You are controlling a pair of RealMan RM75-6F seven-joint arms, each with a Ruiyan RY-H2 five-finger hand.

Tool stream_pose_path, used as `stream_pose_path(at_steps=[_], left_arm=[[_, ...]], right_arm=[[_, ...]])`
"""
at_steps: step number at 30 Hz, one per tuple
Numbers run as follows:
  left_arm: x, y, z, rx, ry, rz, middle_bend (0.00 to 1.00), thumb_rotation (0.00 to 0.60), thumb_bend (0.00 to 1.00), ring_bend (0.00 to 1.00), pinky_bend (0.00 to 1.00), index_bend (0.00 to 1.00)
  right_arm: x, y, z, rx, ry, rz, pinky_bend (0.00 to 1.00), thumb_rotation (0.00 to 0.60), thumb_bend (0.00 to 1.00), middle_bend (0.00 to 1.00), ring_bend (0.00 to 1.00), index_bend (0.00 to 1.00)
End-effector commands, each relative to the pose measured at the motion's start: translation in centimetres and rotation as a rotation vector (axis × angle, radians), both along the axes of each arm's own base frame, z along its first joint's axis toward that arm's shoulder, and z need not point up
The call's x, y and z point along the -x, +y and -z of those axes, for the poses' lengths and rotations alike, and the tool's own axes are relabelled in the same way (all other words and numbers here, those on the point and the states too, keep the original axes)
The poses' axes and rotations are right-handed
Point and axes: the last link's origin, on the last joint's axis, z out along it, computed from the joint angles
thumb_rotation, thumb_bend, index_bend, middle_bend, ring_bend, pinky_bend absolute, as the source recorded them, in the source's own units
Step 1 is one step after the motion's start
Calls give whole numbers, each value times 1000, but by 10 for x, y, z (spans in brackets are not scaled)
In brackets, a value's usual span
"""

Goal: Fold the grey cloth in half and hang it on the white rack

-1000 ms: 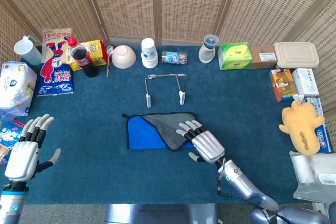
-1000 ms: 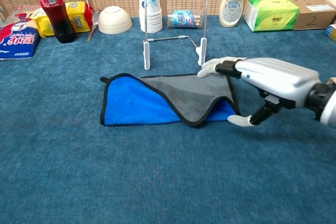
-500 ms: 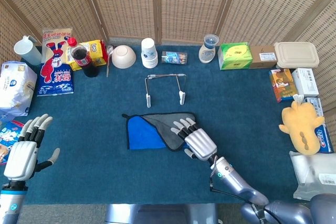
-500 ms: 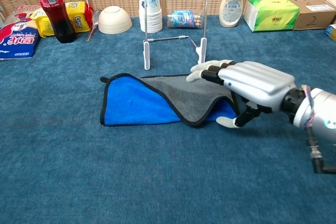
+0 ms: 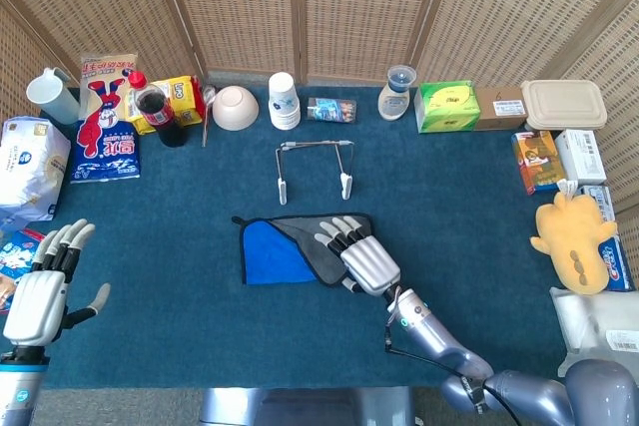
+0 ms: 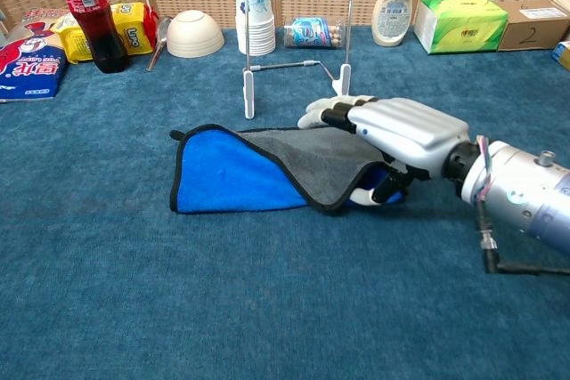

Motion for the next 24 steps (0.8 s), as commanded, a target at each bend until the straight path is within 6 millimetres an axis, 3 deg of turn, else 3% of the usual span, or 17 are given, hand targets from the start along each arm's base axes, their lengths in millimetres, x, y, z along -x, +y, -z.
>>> stream_pose_path(at_steps=[1, 24], left_arm=[[2, -1, 0, 0, -4, -6, 0, 600, 0, 0, 0, 55], [0, -4, -1, 0, -6, -16, 0, 600, 0, 0, 0, 52]], right_arm=[[0, -5, -1, 2, -23, 24, 0, 600, 298, 70, 0, 134], [0, -44, -17, 44, -96, 172, 0, 600, 285, 64, 0, 127]])
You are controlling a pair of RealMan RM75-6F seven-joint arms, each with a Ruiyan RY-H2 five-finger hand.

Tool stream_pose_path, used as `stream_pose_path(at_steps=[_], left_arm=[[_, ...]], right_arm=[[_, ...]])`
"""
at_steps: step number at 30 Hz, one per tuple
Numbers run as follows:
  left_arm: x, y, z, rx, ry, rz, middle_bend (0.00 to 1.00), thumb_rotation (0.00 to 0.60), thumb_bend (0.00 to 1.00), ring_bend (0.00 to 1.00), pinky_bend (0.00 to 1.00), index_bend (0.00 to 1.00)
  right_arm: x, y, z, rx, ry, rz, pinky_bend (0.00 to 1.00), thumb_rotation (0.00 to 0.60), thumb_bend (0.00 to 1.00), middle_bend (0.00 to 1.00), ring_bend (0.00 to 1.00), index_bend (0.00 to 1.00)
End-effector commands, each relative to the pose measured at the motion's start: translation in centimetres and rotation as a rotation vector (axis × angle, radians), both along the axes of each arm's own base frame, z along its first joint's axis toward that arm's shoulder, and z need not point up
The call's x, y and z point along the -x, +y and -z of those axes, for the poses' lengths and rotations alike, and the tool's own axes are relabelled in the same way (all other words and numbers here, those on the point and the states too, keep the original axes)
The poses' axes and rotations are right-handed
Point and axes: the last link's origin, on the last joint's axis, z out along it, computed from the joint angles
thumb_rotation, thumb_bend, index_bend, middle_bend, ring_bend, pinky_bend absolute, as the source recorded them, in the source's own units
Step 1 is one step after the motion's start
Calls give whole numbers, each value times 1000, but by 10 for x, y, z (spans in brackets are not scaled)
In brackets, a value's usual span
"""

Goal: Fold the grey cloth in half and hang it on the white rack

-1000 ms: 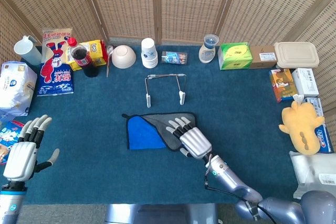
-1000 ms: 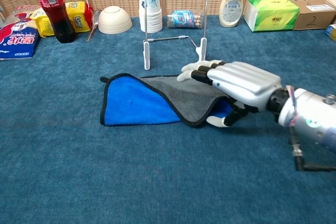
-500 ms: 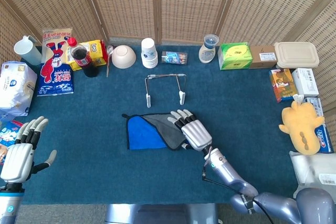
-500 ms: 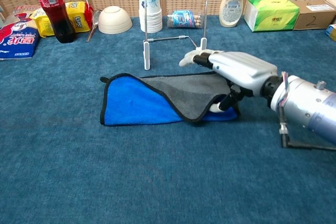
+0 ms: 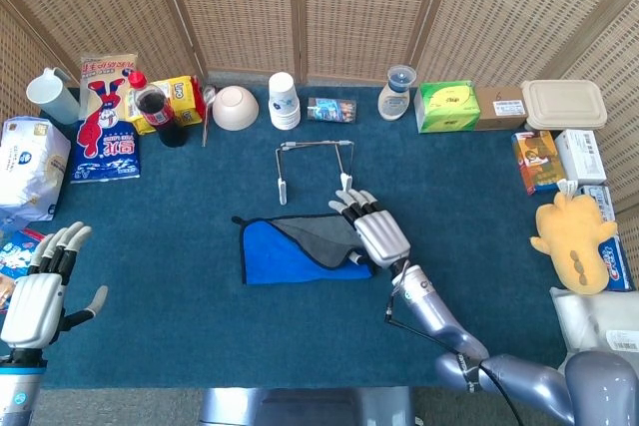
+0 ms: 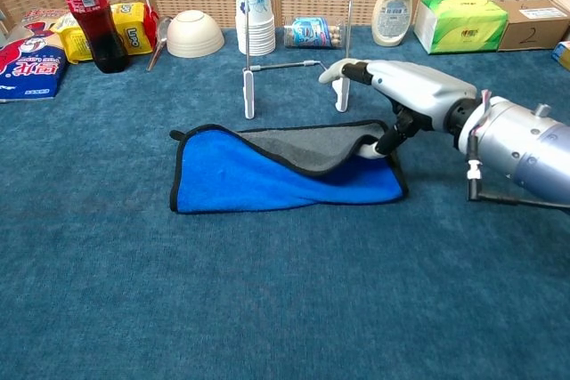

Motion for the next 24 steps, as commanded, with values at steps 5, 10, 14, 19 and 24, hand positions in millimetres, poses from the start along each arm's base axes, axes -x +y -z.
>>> stream_pose_path(at_steps=[5, 10, 14, 19, 24], left_arm=[[-1, -1, -1, -7, 0, 1, 0, 600, 0, 0, 0, 52], [0, -3, -1, -5, 2, -3, 0, 600, 0, 0, 0, 52], [0, -3, -1, -6, 2, -4, 0, 600, 0, 0, 0, 51], [-1, -2, 0, -3, 2, 1, 0, 600, 0, 0, 0, 52], [-3, -2, 0, -1, 5, 6, 0, 600, 0, 0, 0, 52]], right_arm=[[2, -11, -1, 16, 10, 42, 0, 600, 285, 62, 0, 125], [4, -16, -1, 18, 17, 64, 0, 600, 285, 61, 0, 123], [6, -16, 0, 16, 17, 74, 0, 600, 287, 61, 0, 118], [7, -11, 0, -2, 17, 66, 0, 600, 286, 59, 0, 103], [6, -11, -4, -34, 14, 71, 0, 600, 287, 59, 0, 93]])
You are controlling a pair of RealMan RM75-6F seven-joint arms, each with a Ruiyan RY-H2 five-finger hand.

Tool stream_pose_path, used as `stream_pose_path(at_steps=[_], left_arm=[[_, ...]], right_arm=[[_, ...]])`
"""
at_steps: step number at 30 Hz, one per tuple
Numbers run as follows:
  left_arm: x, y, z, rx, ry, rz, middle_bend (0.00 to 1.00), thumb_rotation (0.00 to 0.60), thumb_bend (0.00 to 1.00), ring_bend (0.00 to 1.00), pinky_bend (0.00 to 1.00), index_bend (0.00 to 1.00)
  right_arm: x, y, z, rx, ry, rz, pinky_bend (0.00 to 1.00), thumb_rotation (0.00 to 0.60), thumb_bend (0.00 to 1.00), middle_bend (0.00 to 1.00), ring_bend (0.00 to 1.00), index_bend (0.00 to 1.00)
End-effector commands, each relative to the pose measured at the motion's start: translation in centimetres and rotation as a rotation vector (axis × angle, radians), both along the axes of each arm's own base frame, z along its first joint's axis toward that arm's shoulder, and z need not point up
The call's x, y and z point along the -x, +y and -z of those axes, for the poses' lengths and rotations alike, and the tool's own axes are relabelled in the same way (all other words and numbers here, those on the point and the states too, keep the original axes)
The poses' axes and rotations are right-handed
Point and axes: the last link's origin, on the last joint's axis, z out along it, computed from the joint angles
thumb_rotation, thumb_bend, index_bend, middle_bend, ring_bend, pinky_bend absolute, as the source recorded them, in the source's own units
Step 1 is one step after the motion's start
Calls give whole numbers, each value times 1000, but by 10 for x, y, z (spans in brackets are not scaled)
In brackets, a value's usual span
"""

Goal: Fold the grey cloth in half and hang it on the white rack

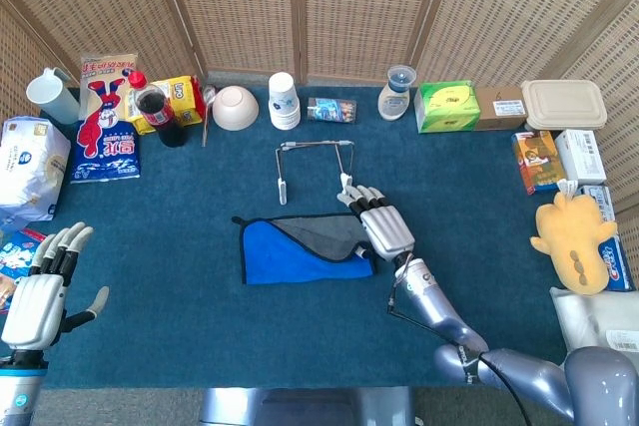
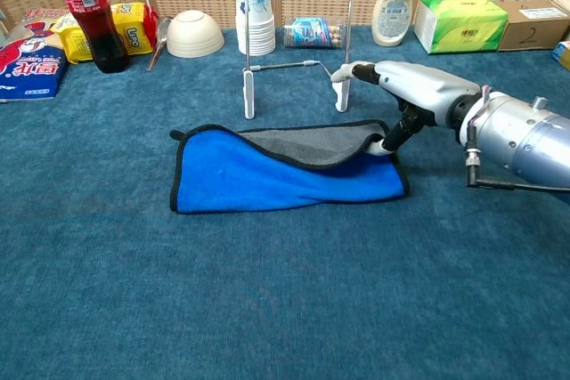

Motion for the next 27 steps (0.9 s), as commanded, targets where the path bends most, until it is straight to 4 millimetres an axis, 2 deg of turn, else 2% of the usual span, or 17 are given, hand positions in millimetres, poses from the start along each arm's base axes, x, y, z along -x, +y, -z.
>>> stream_pose_path(at_steps=[1, 10, 27], left_arm=[[0, 0, 0, -1, 2, -3, 0, 600, 0, 0, 0, 52], [-1, 1, 1, 2, 2, -2, 0, 600, 0, 0, 0, 52], [0, 1, 1, 1, 6, -13, 0, 600, 0, 0, 0, 52]], right_arm=[[0, 0, -3, -10, -8, 8, 0, 600, 287, 58, 0, 93], [5, -2, -7, 6, -31, 57, 0, 600, 285, 58, 0, 93], [14, -13, 0, 55, -38, 191, 0, 600, 293, 59, 0, 74]])
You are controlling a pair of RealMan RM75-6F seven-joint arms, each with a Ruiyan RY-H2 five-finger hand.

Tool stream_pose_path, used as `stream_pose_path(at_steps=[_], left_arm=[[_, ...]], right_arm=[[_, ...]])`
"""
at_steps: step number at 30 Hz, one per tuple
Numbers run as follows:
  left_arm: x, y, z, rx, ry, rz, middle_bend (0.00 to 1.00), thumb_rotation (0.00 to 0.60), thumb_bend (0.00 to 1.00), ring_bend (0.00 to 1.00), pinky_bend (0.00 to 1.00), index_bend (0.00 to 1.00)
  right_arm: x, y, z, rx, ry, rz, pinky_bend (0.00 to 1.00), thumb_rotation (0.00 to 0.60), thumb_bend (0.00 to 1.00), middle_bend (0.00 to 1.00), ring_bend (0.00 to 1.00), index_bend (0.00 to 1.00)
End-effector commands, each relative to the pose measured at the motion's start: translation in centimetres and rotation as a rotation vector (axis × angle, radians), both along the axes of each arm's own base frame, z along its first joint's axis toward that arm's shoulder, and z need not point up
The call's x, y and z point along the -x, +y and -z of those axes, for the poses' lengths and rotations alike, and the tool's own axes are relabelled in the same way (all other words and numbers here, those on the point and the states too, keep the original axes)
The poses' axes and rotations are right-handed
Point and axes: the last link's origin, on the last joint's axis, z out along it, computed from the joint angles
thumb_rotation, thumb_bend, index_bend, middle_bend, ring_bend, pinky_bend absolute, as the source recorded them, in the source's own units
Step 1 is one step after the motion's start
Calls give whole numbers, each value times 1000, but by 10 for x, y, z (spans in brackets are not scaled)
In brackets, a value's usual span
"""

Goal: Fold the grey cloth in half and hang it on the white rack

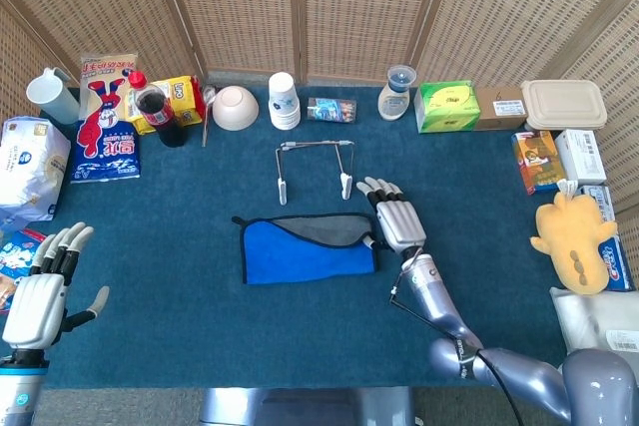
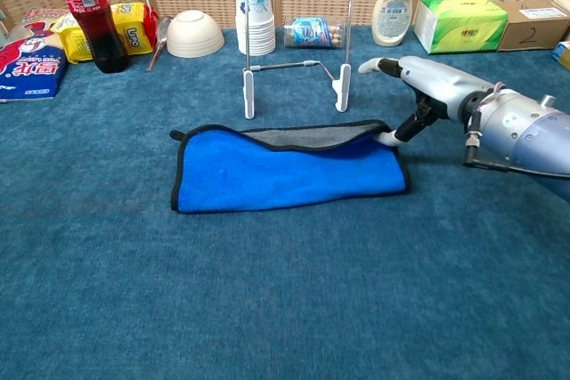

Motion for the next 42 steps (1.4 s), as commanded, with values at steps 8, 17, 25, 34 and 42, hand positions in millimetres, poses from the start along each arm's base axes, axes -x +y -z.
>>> stream_pose_path(at_steps=[8, 17, 25, 34, 42], left_arm=[[1, 1, 0, 0, 0, 0, 0, 600, 0, 0, 0, 52], [1, 1, -1, -5, -2, 0, 0, 600, 0, 0, 0, 52], [1, 2, 1, 1, -5, -2, 0, 600, 0, 0, 0, 51], [1, 1, 1, 2, -1, -5, 0, 600, 0, 0, 0, 48], [1, 1, -1, -2, 0, -5, 0, 600, 0, 0, 0, 48]], right_arm=[[-1, 6, -8, -105, 6, 52, 0, 600, 296, 50, 0, 67], [-8, 3, -10, -108, -36, 101, 0, 600, 295, 47, 0, 55], [-10, -3, -11, -73, -82, 144, 0, 600, 297, 47, 0, 42], [-9, -10, -7, -39, -93, 185, 0, 600, 296, 47, 0, 42], [-6, -10, -7, -24, -81, 203, 0, 600, 304, 48, 0, 42]])
